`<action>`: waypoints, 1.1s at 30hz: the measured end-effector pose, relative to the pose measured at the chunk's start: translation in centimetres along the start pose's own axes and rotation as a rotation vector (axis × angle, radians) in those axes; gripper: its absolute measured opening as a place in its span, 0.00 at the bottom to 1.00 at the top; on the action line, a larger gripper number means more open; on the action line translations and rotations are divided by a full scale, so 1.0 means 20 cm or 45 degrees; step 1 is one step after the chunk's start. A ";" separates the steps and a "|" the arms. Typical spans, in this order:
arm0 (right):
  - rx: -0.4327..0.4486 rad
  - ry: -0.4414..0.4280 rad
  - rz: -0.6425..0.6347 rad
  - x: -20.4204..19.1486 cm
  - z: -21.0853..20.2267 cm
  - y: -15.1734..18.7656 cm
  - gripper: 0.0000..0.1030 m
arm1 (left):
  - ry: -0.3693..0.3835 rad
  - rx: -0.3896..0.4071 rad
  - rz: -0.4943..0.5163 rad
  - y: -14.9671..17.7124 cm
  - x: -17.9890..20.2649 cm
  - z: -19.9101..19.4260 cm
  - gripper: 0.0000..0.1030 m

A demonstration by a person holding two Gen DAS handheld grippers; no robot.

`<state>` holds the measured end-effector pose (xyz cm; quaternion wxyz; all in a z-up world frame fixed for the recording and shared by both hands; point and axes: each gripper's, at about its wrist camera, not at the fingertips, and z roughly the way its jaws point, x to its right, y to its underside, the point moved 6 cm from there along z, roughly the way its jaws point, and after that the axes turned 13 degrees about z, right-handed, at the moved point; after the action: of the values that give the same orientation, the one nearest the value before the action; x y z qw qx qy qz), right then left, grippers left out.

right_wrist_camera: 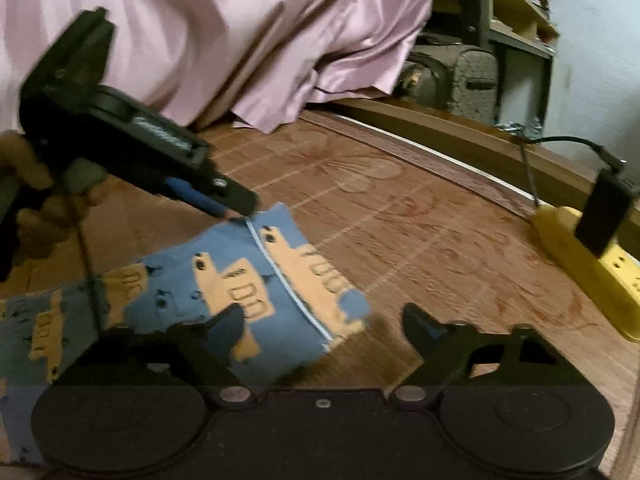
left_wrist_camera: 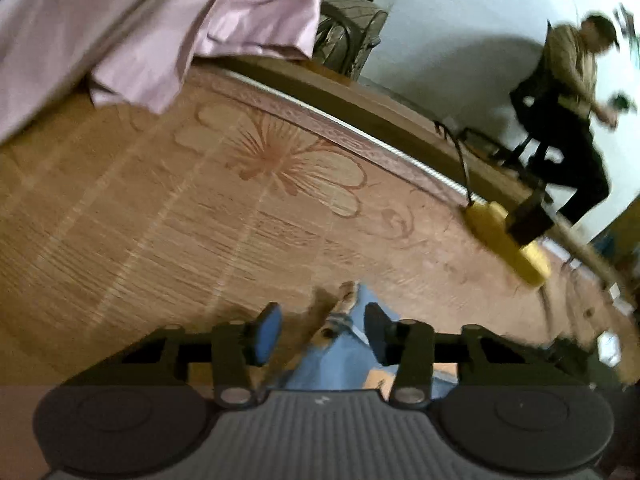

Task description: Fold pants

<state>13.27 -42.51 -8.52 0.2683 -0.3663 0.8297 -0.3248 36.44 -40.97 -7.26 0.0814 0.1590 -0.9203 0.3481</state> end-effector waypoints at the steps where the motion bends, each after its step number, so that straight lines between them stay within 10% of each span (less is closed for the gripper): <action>1: 0.004 -0.010 0.009 -0.01 0.01 0.00 0.65 | 0.015 -0.007 -0.006 0.00 0.00 0.02 0.41; 3: 0.013 -0.023 0.008 -0.01 0.02 0.00 0.50 | 0.020 -0.042 0.057 0.01 0.01 0.06 0.17; 5: 0.021 0.002 0.028 0.01 0.02 -0.01 0.31 | -0.024 -0.038 0.155 0.01 0.05 0.08 0.16; 16: -0.049 0.022 0.251 0.12 0.05 0.00 0.51 | -0.158 -0.058 0.525 0.13 0.18 0.03 0.14; 33: -0.045 -0.073 0.448 0.17 0.07 -0.02 0.14 | -0.188 -0.065 0.550 0.12 0.20 0.05 0.15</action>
<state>12.44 -45.80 -9.83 0.3381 -0.2291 0.8786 -0.2476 31.88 -40.79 -8.49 -0.0586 -0.0187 -0.9449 0.3215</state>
